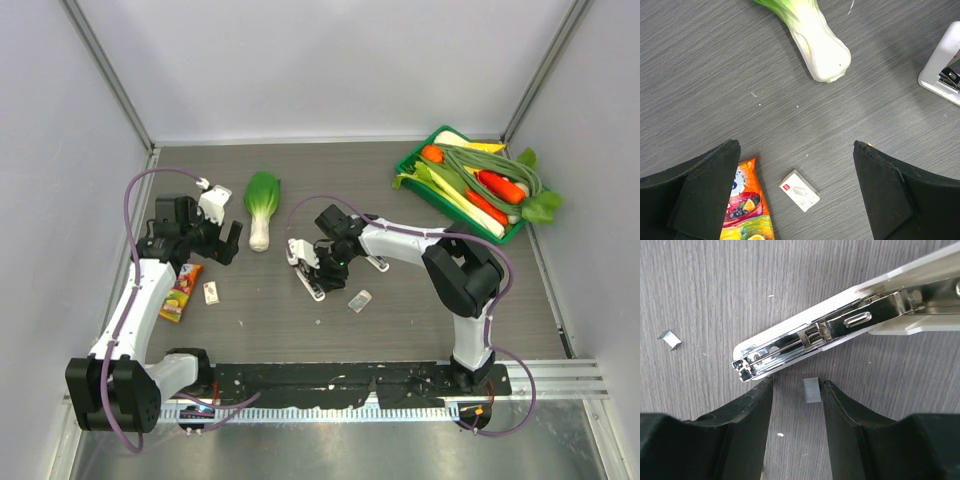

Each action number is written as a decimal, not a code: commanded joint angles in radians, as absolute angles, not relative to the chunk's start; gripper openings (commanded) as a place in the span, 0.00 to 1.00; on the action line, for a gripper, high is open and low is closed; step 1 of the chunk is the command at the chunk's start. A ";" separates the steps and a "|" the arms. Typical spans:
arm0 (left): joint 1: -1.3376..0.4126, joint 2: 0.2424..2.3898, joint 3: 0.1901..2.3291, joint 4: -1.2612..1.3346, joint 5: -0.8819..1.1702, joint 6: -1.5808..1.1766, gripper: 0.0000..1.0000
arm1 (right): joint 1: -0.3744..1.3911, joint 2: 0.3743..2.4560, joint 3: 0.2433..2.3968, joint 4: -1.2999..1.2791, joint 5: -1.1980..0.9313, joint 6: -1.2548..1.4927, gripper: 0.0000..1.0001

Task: Load the staples into the stapler
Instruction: Adjust the stapler at the center of the board.

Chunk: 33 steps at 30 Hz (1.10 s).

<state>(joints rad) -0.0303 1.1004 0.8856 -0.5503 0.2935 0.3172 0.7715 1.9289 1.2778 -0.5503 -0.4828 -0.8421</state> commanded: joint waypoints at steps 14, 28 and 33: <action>-0.021 1.103 0.887 -0.511 0.327 0.307 1.00 | 0.709 1.812 1.239 -0.537 -0.479 -1.029 0.49; -0.021 1.101 0.888 -0.514 0.328 0.305 1.00 | 0.713 1.928 1.310 -0.624 -0.531 -1.132 0.52; -0.020 1.101 0.890 -0.514 0.330 0.305 1.00 | 0.729 1.944 1.327 -0.637 -0.529 -1.131 0.51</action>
